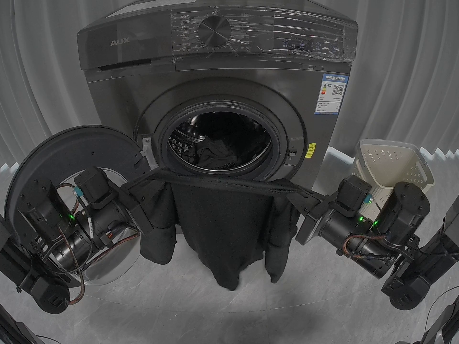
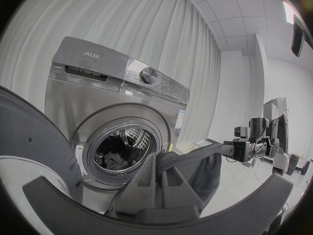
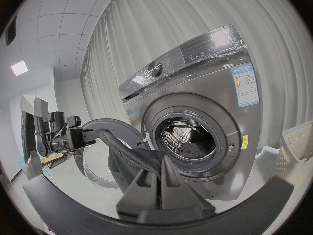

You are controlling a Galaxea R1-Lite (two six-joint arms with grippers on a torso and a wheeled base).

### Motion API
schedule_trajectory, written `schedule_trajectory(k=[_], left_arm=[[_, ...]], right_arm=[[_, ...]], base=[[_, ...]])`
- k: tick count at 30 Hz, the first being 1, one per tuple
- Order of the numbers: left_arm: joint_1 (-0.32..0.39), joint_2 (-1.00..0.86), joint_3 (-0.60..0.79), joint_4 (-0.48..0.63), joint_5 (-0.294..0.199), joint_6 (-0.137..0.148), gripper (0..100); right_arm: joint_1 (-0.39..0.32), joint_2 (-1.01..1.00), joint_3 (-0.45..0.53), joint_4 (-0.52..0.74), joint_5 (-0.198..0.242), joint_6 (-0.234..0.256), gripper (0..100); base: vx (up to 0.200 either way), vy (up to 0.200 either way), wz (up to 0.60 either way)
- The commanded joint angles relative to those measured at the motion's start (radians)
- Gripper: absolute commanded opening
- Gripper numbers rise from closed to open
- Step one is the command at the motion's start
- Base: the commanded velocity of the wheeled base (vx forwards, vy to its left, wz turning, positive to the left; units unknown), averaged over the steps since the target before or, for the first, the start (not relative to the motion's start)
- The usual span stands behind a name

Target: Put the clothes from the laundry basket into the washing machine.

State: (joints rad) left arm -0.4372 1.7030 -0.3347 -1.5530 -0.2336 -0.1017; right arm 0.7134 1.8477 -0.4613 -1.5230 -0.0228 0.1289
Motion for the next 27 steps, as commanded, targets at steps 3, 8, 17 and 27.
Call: schedule_trajectory(k=[3,8,17,27], left_arm=[[0.003,-0.008,-0.007,-0.001,0.002,-0.003,0],[0.011,-0.003,-0.003,-0.001,0.004,-0.001,0],[0.035,0.001,0.000,-0.001,0.002,0.002,0],[0.035,-0.002,0.008,-0.001,0.002,0.004,0]], right_arm=[[-0.008,0.036,0.007,-0.025,-0.003,0.000,0],[-0.008,0.044,-0.010,-0.026,-0.005,0.000,0],[-0.035,0.031,-0.105,-0.028,-0.008,0.015,0],[-0.043,0.028,-0.123,-0.028,-0.011,0.014,0]], base=[[0.000,0.000,0.00],[0.000,0.000,0.00],[0.000,0.000,0.00],[0.000,0.000,0.00]])
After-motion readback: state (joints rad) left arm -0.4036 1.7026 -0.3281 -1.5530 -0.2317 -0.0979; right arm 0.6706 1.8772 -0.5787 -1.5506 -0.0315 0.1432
